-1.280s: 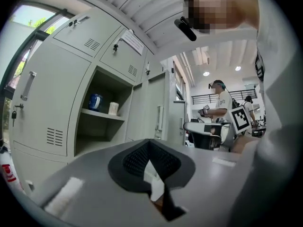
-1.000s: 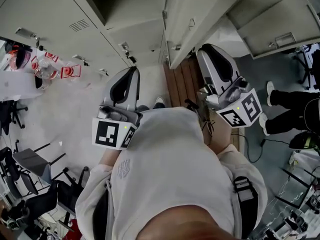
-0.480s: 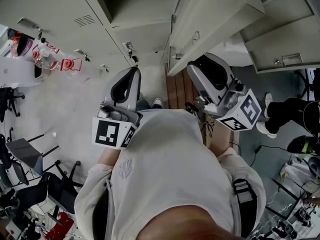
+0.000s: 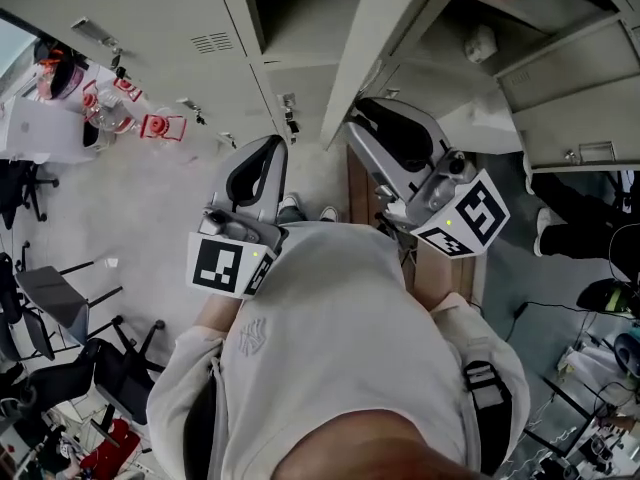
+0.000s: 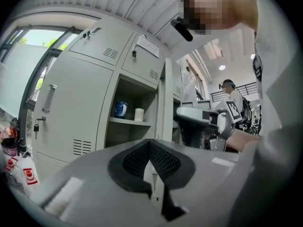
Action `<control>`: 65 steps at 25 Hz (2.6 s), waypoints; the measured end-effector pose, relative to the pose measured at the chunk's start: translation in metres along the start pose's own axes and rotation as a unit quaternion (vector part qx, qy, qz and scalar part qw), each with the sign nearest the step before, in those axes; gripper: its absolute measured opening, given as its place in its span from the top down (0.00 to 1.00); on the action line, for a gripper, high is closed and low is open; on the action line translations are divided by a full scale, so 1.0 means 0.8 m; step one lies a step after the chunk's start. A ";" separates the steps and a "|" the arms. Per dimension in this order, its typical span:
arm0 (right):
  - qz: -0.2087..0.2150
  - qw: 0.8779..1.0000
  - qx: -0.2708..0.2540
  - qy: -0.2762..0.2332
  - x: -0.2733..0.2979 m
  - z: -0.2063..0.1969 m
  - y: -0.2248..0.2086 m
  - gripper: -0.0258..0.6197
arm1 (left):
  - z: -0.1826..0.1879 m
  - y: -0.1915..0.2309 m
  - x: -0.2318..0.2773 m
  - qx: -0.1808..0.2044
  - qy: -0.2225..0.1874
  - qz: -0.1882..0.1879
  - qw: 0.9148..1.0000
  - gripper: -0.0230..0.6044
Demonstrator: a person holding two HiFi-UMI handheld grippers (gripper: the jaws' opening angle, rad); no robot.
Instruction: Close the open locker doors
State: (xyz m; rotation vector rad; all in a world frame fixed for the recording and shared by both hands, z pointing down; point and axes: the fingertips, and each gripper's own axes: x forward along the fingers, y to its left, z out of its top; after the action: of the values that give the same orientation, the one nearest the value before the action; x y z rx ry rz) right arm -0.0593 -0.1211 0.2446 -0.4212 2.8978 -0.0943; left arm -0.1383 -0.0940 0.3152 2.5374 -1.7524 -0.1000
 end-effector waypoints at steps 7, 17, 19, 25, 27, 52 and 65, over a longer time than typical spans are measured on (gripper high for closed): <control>-0.038 0.999 0.000 -0.006 0.065 -0.007 -0.021 0.83 | 0.012 0.045 -0.020 0.003 -0.004 0.017 1.000 0.96; -0.120 0.987 -0.098 0.035 0.126 -0.026 -0.052 0.92 | 0.019 0.085 -0.043 0.002 -0.012 0.018 1.000 0.96; -0.164 0.980 -0.110 0.035 0.120 -0.024 -0.070 0.92 | 0.020 0.094 -0.046 0.002 -0.014 0.020 1.000 0.96; -0.179 0.975 -0.127 0.043 0.150 -0.031 -0.091 0.92 | 0.018 0.108 -0.048 0.005 -0.012 0.017 1.000 0.96; -0.179 0.972 -0.141 0.052 0.169 -0.035 -0.096 0.92 | 0.019 0.110 -0.048 0.004 -0.011 0.016 1.000 0.96; -0.212 0.964 -0.142 0.070 0.242 -0.039 -0.152 0.92 | 0.018 0.148 -0.065 -0.003 -0.011 0.046 0.999 0.96; -0.208 0.970 -0.124 0.031 0.152 -0.028 -0.094 0.92 | 0.024 0.135 -0.026 0.004 -0.021 -0.018 1.000 0.96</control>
State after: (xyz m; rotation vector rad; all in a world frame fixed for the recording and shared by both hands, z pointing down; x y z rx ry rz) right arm -0.1576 -0.2272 0.2489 -1.0844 2.8404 0.1981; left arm -0.2481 -0.1132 0.3057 2.5920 -1.7256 -0.1502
